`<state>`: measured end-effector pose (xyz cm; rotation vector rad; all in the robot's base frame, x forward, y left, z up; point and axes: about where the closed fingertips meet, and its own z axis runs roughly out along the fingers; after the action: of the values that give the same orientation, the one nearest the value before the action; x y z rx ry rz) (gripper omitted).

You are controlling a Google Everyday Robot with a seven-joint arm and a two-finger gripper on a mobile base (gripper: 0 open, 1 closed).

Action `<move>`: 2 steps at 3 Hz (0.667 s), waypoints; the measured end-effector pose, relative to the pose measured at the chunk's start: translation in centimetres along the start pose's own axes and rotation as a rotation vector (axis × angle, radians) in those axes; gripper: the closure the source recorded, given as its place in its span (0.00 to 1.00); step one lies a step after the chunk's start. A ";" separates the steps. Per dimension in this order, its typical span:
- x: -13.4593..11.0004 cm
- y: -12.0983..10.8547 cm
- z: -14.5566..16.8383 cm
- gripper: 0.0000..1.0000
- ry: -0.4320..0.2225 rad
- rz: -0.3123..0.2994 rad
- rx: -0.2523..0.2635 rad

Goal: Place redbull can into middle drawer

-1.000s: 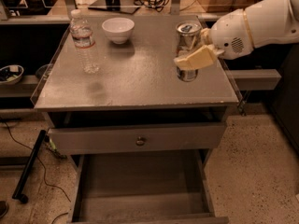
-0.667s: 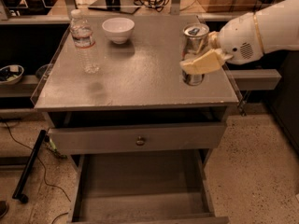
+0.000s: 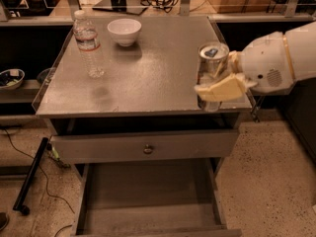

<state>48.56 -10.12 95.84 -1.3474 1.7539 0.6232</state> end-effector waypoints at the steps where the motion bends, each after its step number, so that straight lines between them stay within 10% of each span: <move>1: 2.0 2.9 2.0 1.00 0.037 -0.001 -0.054; 2: 3.5 4.2 3.6 1.00 0.050 0.019 -0.105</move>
Offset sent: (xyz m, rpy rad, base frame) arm -0.0397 0.0254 -0.0812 -0.0289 0.1465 0.1006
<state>45.39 -7.96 90.54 -1.4305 1.7972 0.7063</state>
